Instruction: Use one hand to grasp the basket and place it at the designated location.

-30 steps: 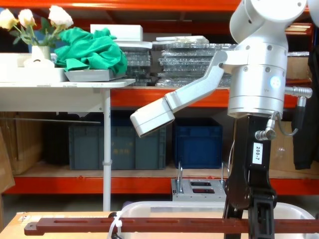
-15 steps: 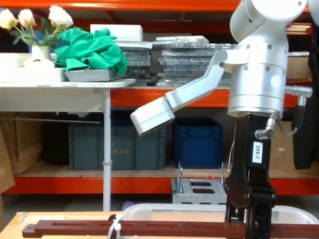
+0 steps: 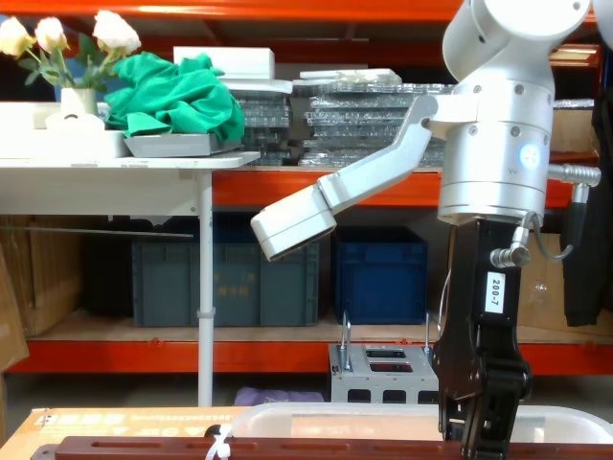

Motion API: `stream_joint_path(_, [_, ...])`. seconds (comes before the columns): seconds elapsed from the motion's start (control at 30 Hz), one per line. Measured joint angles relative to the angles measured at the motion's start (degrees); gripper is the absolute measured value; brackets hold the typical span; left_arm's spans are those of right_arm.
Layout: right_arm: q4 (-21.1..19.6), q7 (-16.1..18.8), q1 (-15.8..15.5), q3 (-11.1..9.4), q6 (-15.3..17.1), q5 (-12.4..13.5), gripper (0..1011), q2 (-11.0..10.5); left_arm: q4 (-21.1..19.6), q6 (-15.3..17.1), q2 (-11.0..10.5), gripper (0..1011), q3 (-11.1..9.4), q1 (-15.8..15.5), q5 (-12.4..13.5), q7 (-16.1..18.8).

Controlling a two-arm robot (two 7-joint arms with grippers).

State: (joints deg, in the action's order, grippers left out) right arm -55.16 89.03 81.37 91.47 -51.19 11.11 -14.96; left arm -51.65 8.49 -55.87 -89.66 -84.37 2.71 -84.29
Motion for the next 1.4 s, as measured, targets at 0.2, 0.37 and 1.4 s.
stream_joint_path(0.2, [0.00,0.01,0.00,0.00,0.00,0.02,240,0.00,0.00,0.00,0.00,0,0.00,0.00,0.00,0.00])
stream_joint_path(0.37, [0.00,0.01,0.00,0.00,0.00,0.04,240,0.00,0.00,0.00,0.00,0,0.00,0.00,0.00,0.00])
stream_joint_path(1.4, [0.83,-0.17,5.85,-2.44,0.82,-0.45,240,-2.25,0.01,0.00,0.00,0,0.00,0.00,0.01,0.00])
